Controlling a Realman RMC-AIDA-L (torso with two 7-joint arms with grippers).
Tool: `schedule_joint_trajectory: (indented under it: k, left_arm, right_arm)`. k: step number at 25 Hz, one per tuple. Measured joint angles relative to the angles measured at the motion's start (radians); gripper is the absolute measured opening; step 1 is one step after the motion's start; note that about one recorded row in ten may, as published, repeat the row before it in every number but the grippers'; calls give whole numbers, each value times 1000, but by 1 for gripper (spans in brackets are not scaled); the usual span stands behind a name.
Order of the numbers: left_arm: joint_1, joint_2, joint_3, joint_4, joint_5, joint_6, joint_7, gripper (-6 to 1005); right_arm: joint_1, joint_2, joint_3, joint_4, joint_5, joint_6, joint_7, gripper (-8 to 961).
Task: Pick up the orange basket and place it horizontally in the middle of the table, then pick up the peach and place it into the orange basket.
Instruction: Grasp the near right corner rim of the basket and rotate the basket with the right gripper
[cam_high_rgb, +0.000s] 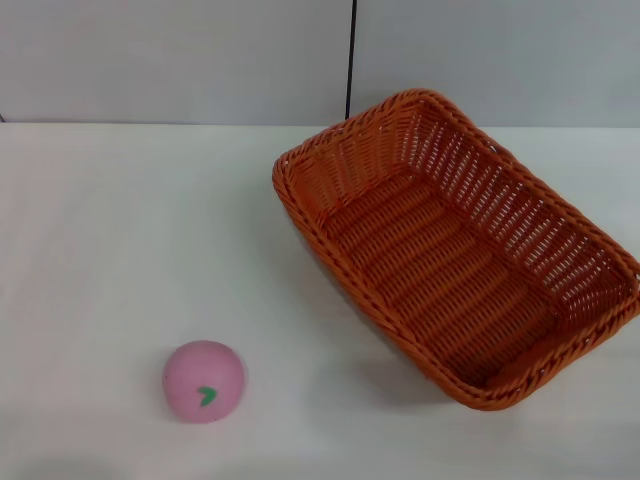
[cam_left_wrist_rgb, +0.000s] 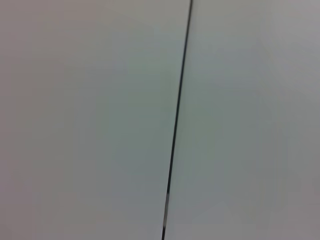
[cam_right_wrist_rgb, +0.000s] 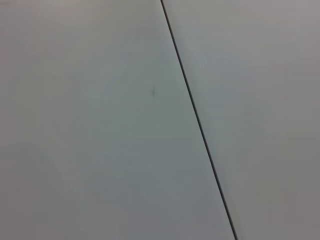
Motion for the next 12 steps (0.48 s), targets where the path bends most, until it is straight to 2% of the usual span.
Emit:
schedule_joint_trajectory:
  k: [7, 10, 12]
  left_arm:
    - [-1, -1, -16, 17, -3, -40, 86, 795]
    - [-7, -2, -36, 42, -3, -49, 128, 795]
    - [-10, -2, -39, 45, -4, -49, 131, 796]
  right_arm:
    - [1, -10, -8, -6, -56, 14, 52, 834]
    - [-10, -29, -7, -37, -122, 14, 120, 833]
    - [-20, -51, -7, -71, -185, 14, 188, 832]
